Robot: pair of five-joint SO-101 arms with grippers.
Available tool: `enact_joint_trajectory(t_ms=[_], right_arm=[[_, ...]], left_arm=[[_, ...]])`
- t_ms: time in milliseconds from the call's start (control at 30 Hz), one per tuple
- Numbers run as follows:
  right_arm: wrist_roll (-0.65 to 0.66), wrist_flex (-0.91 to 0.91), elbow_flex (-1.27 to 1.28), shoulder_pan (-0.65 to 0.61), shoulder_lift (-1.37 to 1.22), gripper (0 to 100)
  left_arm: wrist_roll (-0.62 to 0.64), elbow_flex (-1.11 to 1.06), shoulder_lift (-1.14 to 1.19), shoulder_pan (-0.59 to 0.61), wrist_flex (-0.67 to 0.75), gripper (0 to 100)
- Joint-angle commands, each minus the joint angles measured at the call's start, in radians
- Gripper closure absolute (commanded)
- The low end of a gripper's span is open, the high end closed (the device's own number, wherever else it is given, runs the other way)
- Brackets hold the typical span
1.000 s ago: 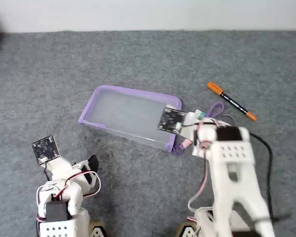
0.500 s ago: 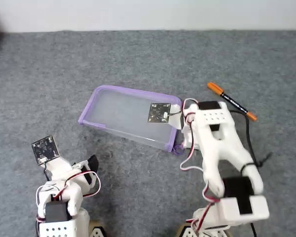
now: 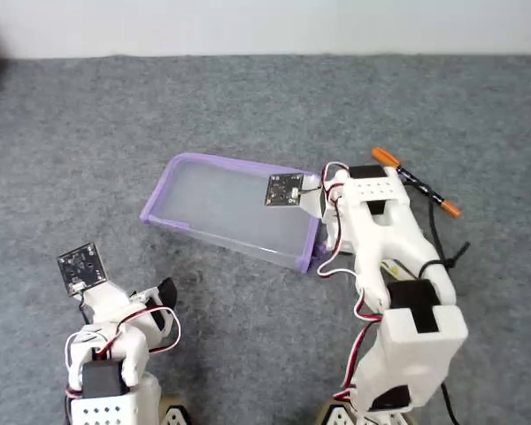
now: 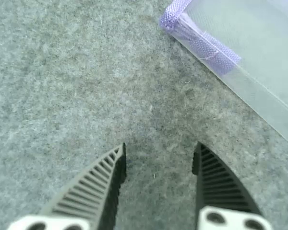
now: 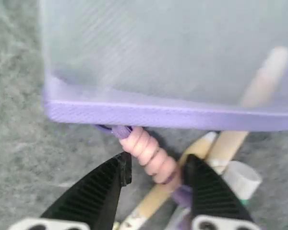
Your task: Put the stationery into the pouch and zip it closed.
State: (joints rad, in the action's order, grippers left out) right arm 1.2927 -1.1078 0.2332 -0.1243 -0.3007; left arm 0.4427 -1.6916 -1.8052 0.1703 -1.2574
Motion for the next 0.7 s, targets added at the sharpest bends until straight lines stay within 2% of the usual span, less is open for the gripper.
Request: enact_joint_trajectory(t_ms=[0, 67, 300, 467, 667], right_arm=[[0.012, -0.019, 0.003, -0.004, -0.033, 95.6], [0.012, -0.044, -0.002, -0.002, -0.033, 99.1], [0.006, -0.154, -0.002, -0.016, 0.051, 98.9], [-0.072, -0.231, 0.002, -0.064, 0.122, 98.8], [-0.12, -0.205, 0.002, -0.085, 0.122, 98.8]], left_arm=[[0.009, 0.008, -0.011, 0.003, -0.003, 78], [0.009, 0.008, -0.011, 0.003, -0.003, 78], [0.009, 0.008, -0.011, 0.003, -0.003, 78], [0.009, 0.008, -0.011, 0.003, -0.003, 78], [0.009, 0.008, -0.011, 0.003, -0.003, 78]])
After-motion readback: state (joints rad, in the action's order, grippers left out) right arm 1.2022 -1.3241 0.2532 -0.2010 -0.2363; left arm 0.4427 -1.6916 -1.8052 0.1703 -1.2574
